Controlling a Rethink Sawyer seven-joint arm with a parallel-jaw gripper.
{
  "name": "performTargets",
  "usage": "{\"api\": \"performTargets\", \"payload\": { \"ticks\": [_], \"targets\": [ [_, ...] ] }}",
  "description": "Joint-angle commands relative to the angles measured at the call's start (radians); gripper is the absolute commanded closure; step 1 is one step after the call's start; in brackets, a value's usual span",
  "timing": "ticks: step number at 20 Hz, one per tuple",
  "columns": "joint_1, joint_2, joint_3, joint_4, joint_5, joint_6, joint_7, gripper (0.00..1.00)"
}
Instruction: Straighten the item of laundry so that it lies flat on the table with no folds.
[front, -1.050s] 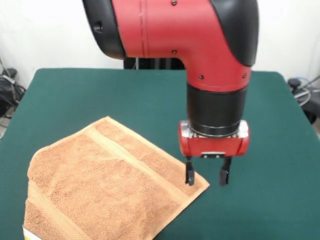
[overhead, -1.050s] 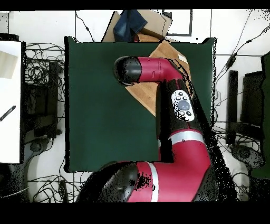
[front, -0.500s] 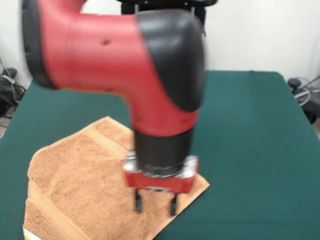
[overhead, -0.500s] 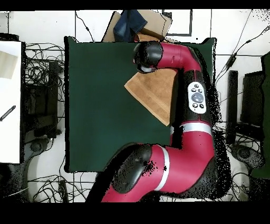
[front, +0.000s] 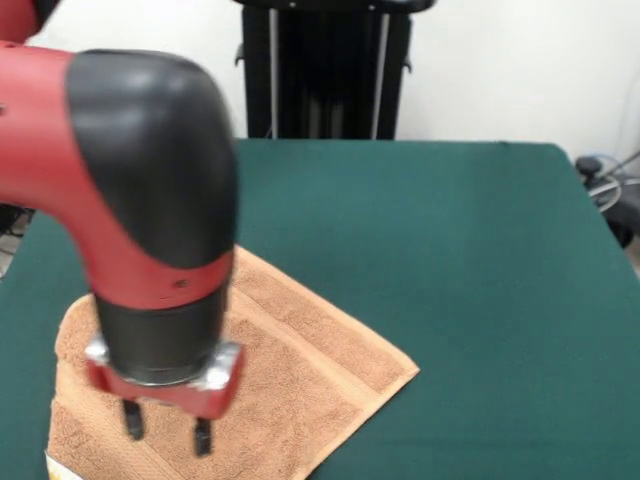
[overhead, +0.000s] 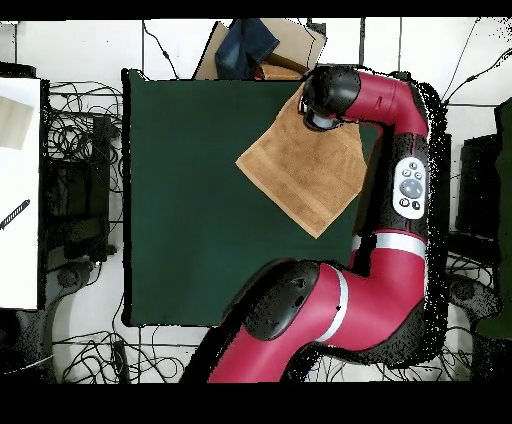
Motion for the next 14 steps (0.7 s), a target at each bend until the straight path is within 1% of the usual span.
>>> {"api": "performTargets", "payload": {
  "ticks": [1, 4, 11, 14],
  "targets": [
    [0.004, 0.016, 0.046, -0.017, -0.036, 0.072, -0.241, 0.00],
    [-0.001, -0.013, 0.029, 0.049, -0.017, 0.039, -0.219, 0.00],
    [-0.027, -0.131, 0.004, 0.326, 0.007, -0.155, -0.125, 0.00],
    [-0.046, -0.168, 0.007, 0.421, 0.004, -0.226, -0.099, 0.00]
  ]
}}
